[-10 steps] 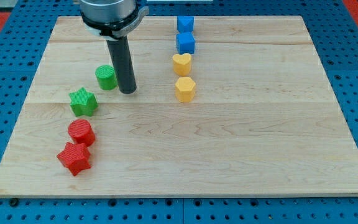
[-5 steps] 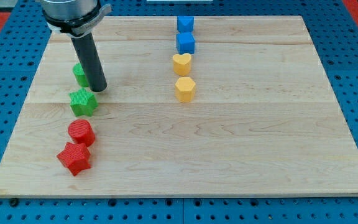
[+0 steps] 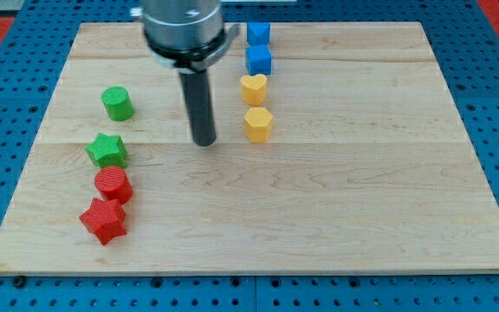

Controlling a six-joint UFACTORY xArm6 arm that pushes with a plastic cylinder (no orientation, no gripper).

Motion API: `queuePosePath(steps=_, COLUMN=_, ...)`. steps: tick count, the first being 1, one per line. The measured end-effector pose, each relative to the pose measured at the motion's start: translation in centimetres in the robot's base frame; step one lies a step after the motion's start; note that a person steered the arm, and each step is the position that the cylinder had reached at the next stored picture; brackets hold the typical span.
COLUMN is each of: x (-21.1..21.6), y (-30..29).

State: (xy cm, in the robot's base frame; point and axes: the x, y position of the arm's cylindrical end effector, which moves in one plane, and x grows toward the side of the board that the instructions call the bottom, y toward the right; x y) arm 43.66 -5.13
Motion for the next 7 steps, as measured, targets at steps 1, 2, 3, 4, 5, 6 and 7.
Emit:
queuePosePath(steps=1, x=7.8, y=4.2)
queuePosePath(steps=2, x=18.0, y=5.7)
queuePosePath(steps=3, x=18.2, y=5.3)
queuePosePath(steps=4, x=18.2, y=-6.1)
queuePosePath(steps=5, x=18.0, y=-19.5)
queuePosePath(steps=6, x=15.5, y=-25.0)
queuePosePath(steps=7, x=10.2, y=-20.2)
